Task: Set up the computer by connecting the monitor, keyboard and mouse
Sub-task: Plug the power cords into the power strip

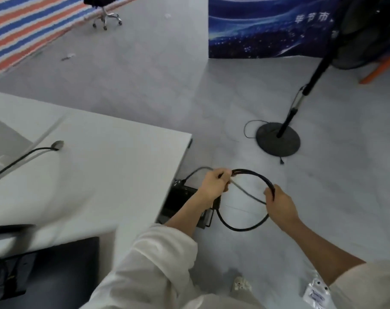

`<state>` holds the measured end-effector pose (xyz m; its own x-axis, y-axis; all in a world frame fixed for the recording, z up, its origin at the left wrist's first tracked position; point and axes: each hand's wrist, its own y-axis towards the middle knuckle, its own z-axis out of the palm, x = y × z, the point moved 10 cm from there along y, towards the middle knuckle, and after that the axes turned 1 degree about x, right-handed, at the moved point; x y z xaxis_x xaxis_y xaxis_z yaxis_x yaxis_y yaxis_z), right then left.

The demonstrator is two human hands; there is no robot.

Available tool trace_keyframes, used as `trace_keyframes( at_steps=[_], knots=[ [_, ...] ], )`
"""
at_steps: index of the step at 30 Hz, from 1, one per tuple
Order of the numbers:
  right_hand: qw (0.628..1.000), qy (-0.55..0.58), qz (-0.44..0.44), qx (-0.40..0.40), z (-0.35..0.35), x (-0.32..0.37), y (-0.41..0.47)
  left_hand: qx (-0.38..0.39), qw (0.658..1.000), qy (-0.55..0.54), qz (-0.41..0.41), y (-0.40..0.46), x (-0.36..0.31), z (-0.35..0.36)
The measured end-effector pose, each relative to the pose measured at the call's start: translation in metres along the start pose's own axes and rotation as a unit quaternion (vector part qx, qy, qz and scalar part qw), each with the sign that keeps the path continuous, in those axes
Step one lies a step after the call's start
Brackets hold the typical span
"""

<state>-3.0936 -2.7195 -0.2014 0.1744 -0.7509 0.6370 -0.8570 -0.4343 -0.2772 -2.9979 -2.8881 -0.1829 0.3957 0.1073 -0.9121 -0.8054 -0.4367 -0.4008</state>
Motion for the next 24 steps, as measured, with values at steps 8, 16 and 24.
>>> trace_keyframes(
  at_steps=[8, 16, 24],
  knots=[
    [0.991, 0.042, 0.092, 0.085, 0.049, -0.104, -0.009, -0.046, 0.978, -0.123, -0.162, 0.028, 0.108, 0.049],
    [0.975, 0.147, 0.128, 0.111, 0.119, -0.153, 0.009, -0.113, 0.940, -0.203, -0.248, 0.027, 0.214, 0.032],
    [0.982, 0.136, 0.078, 0.105, 0.150, -0.167, 0.024, -0.101, 0.914, -0.124, -0.374, 0.030, 0.311, 0.058]
  ],
)
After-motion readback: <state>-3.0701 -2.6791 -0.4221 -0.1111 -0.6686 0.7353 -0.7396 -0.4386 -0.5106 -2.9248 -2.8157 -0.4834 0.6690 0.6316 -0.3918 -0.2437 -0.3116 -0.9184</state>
